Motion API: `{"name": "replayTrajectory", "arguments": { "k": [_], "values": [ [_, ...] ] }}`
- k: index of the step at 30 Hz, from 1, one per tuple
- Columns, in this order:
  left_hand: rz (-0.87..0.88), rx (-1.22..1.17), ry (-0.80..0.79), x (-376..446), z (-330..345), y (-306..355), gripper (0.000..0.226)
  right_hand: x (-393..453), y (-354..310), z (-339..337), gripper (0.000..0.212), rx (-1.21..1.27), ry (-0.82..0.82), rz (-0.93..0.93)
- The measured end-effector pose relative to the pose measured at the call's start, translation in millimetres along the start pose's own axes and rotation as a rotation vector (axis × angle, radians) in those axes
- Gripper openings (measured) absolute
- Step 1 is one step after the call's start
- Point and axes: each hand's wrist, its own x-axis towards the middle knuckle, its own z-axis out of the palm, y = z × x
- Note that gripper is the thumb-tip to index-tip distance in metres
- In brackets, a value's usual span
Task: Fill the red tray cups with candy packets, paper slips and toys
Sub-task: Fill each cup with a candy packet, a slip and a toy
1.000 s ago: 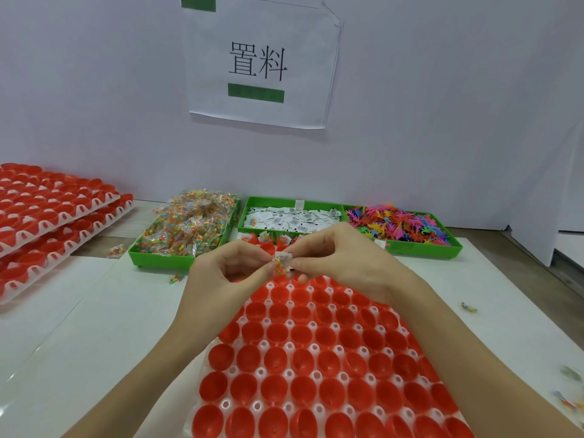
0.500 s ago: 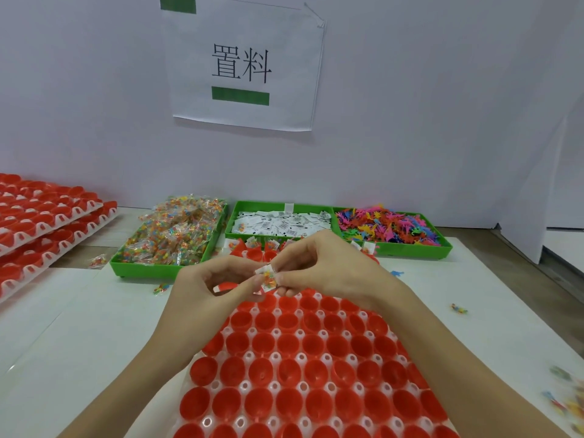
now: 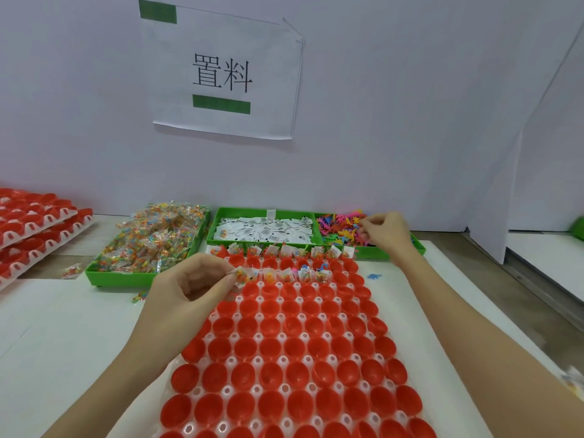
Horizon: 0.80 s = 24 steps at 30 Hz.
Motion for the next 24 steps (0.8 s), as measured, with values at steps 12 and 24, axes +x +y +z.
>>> {"name": "replayTrajectory", "arguments": {
  "k": [12, 24],
  "values": [
    [-0.025, 0.022, 0.049, 5, -8, -6, 0.005, 31, 9, 17, 0.016, -0.530, -0.328, -0.317],
    [-0.010, 0.022, 0.027, 3, -2, -2, 0.012, 38, 8, 26, 0.008, -0.590, -0.192, -0.283]
  ]
}}
